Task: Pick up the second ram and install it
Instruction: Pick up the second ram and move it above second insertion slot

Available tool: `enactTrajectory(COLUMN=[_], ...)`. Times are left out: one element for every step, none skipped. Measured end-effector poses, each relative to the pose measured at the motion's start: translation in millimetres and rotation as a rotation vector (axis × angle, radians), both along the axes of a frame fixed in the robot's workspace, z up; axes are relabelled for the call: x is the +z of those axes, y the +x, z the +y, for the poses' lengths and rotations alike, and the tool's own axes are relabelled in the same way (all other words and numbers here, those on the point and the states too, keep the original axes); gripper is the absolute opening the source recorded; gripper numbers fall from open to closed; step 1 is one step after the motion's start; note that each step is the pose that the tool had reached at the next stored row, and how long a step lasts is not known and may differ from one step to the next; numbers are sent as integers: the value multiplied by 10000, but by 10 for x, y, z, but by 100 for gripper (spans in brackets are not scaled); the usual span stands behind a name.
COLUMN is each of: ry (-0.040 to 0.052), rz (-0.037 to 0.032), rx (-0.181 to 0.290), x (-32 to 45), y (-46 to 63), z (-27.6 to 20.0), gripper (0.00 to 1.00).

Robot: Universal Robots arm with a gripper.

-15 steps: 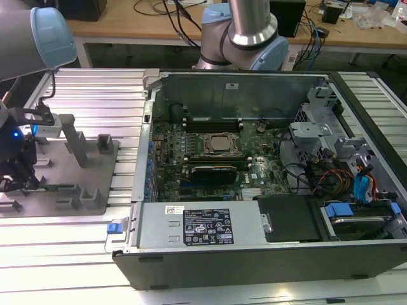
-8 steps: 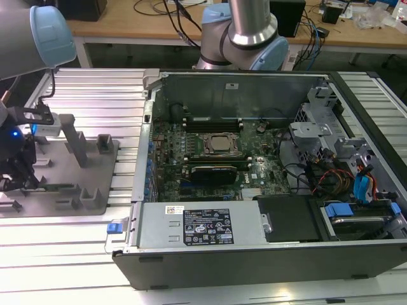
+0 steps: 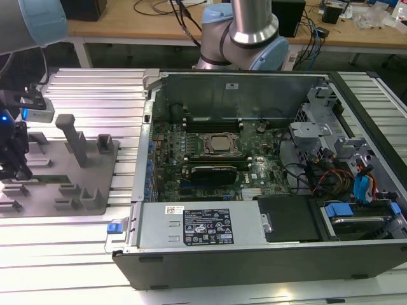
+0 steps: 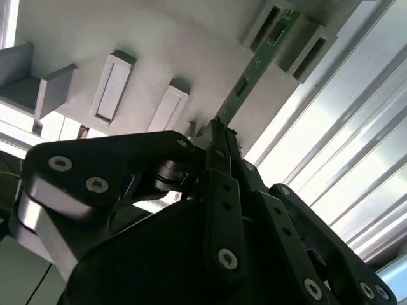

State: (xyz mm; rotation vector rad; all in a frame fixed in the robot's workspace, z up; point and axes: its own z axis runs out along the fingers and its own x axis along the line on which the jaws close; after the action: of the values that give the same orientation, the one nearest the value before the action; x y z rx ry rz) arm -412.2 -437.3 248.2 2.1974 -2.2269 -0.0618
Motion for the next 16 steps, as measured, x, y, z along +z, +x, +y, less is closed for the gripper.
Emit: enactTrajectory(ry=[0,0,0,0,0,0,0,0,0,0,0,0,0,1,1,1], rz=[-1,0,0,1,0,0,0,0,0,0,0,0,0,-1,0,0], rx=[0,0,1,0,0,1,1,1,1,1,1,1,1,1,1,0], x=[31,58,111,139,164,205,247,323,395,450,484,524,571,593,618,673], y=[2,3,4,4,4,4,5,5,6,6,6,7,6,7,6,6], z=[0,0,0,0,0,0,1,1,2,2,5,6,7,6,7,7], gripper=[9,9,9,9,9,9,9,9,9,9,9,9,9,9,9,9])
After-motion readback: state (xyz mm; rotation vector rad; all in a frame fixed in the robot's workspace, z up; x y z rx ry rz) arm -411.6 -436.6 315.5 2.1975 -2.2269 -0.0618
